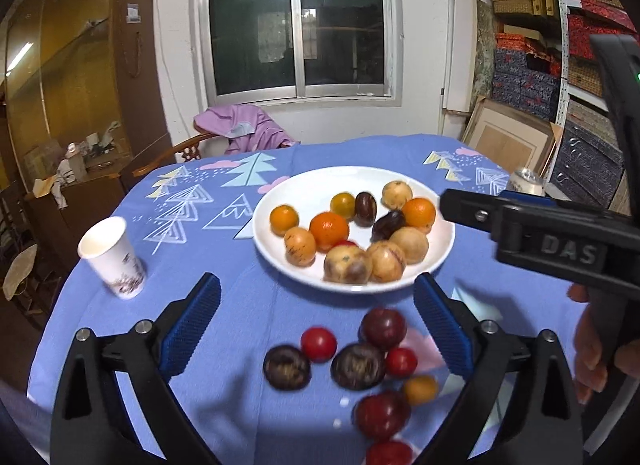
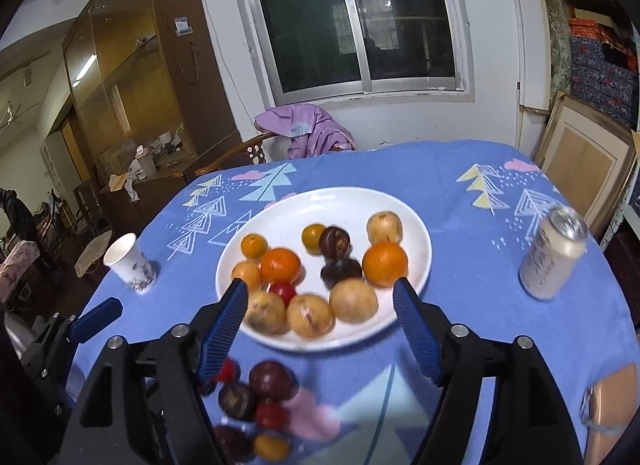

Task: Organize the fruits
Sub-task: 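Move both tools back toward the remaining fruit pile, then grasp a dark purple mangosteen-like fruit with the left tool, then grasp a small yellow-brown fruit with the right tool while the left tool holds its fruit, then carry both fruits onto the white plate and open both tools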

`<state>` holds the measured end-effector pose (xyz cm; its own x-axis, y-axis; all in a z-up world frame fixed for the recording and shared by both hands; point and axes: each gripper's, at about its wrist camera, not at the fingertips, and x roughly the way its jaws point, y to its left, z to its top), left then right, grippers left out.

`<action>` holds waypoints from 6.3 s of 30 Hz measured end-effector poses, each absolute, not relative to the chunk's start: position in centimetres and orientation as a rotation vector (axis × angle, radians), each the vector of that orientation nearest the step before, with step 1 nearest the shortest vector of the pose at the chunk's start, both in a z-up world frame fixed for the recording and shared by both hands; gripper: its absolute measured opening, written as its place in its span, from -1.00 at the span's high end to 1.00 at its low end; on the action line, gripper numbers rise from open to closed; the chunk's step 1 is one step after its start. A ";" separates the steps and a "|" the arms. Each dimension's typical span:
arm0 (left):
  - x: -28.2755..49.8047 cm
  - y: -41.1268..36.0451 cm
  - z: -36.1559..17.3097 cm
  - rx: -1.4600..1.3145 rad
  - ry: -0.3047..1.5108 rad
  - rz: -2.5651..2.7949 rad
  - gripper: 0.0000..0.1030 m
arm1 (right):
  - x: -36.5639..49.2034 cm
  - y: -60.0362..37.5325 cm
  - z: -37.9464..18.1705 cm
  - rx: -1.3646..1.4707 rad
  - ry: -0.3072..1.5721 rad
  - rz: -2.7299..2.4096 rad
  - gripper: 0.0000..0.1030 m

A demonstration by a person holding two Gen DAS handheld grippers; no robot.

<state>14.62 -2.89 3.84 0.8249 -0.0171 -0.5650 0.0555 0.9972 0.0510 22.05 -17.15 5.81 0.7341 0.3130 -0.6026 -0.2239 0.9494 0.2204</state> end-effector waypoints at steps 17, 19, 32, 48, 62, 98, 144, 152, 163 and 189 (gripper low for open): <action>10.3 -0.5 0.7 0.026 0.631 0.044 -0.89 | 16.3 -19.0 1.6 0.175 0.755 0.314 -0.77; 10.4 -0.6 0.7 0.029 0.630 0.042 -0.89 | 16.4 -19.0 1.4 0.177 0.764 0.313 -0.77; 10.6 -0.9 0.2 0.052 0.644 0.045 -0.89 | 16.3 -18.0 1.0 0.131 0.782 0.330 -0.77; 11.0 -0.7 -0.1 0.074 0.652 0.061 -0.90 | 15.9 -16.4 0.3 0.066 0.797 0.358 -0.77; 13.2 4.2 -1.1 -0.079 0.761 0.009 -0.90 | 16.7 -18.2 0.3 0.140 0.814 0.330 -0.77; 17.9 2.2 -4.7 0.070 0.889 -0.023 0.23 | 17.0 -17.8 -0.2 0.146 0.847 0.363 -0.76; 18.2 1.8 2.6 -0.015 0.724 -0.061 0.23 | 19.3 -20.2 4.1 0.315 0.746 0.392 0.44; 24.7 0.4 4.3 -0.086 0.737 -0.091 0.24 | 25.5 -18.0 6.3 0.295 0.746 0.413 0.44; 32.6 0.8 1.2 -0.121 0.804 -0.082 0.24 | 31.4 -14.2 1.5 0.237 0.858 0.439 0.44; 27.1 2.5 2.7 -0.161 0.780 -0.092 -0.32 | 26.0 -16.3 6.9 0.250 0.718 0.438 0.00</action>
